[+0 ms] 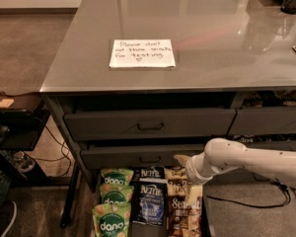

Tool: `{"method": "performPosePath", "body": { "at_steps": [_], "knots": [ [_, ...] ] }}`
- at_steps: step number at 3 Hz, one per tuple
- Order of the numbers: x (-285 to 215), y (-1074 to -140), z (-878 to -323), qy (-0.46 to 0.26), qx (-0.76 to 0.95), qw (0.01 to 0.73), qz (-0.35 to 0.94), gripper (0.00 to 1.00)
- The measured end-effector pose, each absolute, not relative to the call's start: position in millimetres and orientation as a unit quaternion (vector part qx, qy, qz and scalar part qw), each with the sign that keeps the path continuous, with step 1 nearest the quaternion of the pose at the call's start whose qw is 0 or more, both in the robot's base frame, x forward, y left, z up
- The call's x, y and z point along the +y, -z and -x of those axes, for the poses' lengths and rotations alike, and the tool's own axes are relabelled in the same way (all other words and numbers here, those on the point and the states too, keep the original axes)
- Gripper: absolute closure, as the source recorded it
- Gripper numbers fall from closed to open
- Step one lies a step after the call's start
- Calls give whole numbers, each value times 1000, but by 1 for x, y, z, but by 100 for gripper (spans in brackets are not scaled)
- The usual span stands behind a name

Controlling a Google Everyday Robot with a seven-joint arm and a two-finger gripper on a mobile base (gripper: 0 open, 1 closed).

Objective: Pick blue chip bag from bottom drawer and place on counter

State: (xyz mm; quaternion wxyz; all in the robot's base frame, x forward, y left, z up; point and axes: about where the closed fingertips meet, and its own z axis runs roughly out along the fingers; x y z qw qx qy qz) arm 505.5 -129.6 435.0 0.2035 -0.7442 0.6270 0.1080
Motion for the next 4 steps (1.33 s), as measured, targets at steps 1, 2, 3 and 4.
{"method": "performPosePath", "body": {
  "at_steps": [1,2,3,4],
  "knots": [
    [-145,-387,-499,-104,626,202,746,0],
    [-151,-335,-492,-117,626,207,743,0],
    [-144,-289,-487,-147,623,221,736,0],
    [-144,-289,-487,-148,623,221,735,0]
  ]
}}
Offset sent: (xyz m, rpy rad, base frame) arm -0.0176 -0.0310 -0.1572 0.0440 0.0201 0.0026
